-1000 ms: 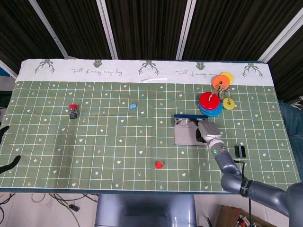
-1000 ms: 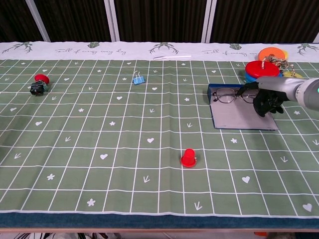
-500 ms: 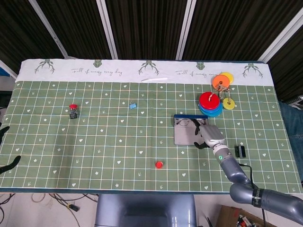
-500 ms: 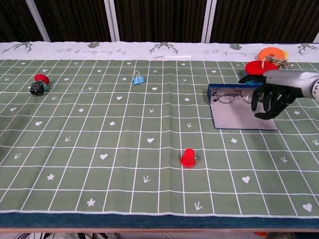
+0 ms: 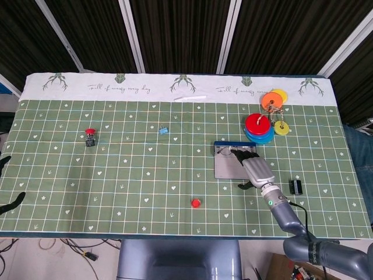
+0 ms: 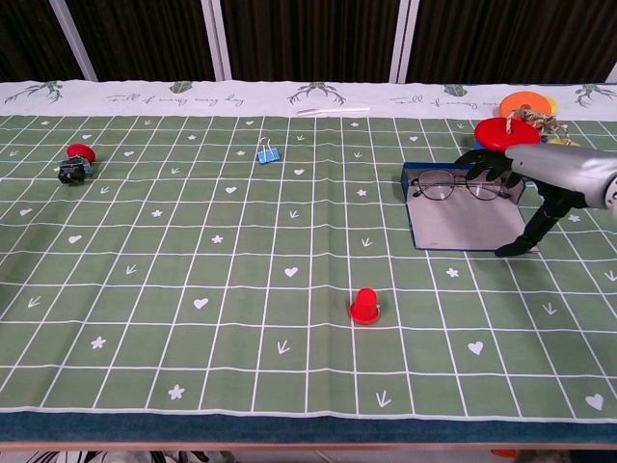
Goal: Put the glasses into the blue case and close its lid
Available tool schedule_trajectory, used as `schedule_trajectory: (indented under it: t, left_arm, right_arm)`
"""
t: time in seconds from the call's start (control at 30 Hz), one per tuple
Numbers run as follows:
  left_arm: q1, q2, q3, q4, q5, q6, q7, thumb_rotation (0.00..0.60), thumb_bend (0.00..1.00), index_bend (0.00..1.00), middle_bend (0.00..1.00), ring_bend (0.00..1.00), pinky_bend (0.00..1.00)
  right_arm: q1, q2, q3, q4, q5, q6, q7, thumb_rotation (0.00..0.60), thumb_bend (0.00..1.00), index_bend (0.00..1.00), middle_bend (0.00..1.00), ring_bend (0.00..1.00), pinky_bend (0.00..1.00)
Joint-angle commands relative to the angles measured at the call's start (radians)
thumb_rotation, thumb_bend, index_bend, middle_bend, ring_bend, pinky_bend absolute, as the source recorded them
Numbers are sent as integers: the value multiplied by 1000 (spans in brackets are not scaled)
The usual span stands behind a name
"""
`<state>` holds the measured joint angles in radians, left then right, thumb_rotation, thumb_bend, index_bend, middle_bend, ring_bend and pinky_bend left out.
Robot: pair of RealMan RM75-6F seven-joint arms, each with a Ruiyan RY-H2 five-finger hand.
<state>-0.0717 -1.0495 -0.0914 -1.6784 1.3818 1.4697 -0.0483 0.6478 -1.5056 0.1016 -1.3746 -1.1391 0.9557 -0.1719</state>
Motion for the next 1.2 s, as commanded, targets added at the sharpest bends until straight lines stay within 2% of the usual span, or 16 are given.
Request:
schedule_trajectory:
  t: [0.03, 0.23, 0.8, 1.2]
  left_arm:
    - [0, 1, -1, -1, -3, -2, -1, 600, 228, 102, 0, 0, 0]
    - [-1, 2, 0, -4, -9, -8, 4, 600, 228, 102, 0, 0, 0]
    - [1, 1, -4, -5, -15, -3, 15, 600, 228, 102, 0, 0, 0]
    - [2, -1, -5, -6, -19, -2, 21, 600, 228, 102, 0, 0, 0]
  right_arm:
    - [-3, -40, -1, 54, -27, 22, -4, 600, 165, 144, 185, 174, 209]
    - [-5, -83, 12, 110, -32, 31, 8, 600, 211, 166, 254, 209, 209]
    - [-22, -152, 16, 201, -68, 32, 48, 600, 293, 188, 254, 210, 209]
    - [-33, -163, 16, 228, -87, 28, 59, 600, 308, 197, 246, 210, 209]
